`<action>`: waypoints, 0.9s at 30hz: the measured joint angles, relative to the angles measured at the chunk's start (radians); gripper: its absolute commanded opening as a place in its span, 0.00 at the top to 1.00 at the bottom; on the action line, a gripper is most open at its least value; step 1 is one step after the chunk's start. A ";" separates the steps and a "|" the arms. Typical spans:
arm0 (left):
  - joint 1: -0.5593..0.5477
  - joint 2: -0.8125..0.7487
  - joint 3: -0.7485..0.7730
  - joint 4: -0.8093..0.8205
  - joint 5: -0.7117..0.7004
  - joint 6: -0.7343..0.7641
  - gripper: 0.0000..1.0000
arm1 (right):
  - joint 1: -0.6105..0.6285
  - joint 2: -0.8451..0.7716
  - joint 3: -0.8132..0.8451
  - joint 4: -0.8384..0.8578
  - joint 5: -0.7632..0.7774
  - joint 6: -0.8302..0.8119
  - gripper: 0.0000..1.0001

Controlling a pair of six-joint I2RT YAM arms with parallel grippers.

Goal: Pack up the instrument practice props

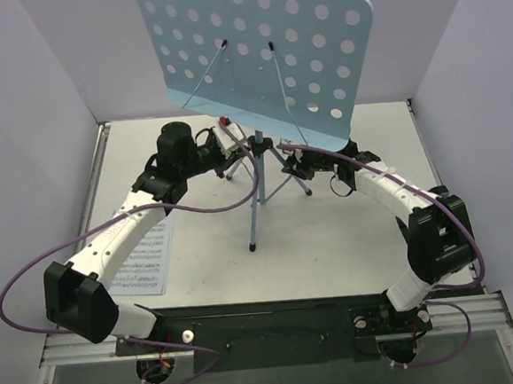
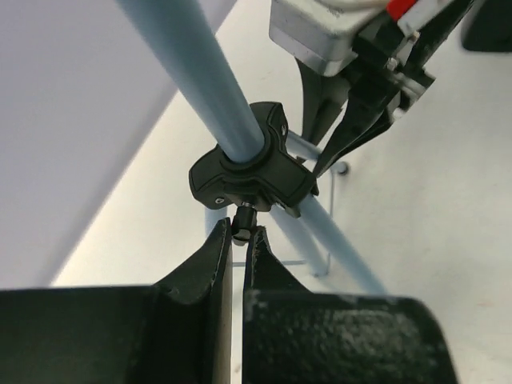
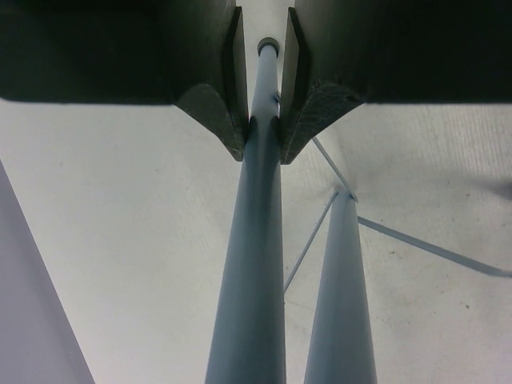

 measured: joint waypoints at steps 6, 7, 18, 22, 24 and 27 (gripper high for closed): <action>0.055 0.000 -0.039 0.106 0.069 -0.407 1.00 | 0.008 0.016 0.044 -0.063 -0.001 -0.008 0.99; 0.058 0.000 -0.049 0.130 0.067 -0.462 1.00 | 0.008 0.019 0.051 -0.073 0.000 -0.008 0.99; 0.085 -0.022 -0.162 0.310 0.070 -0.800 1.00 | 0.021 0.024 0.082 -0.142 0.025 -0.037 0.99; 0.085 -0.045 -0.229 0.392 0.063 -0.899 1.00 | 0.030 0.023 0.096 -0.180 0.034 -0.053 0.99; 0.087 -0.048 -0.245 0.417 0.042 -0.976 1.00 | 0.034 0.023 0.101 -0.192 0.045 -0.058 0.99; 0.086 -0.051 -0.264 0.438 -0.013 -1.136 1.00 | 0.035 0.023 0.106 -0.200 0.057 -0.058 0.99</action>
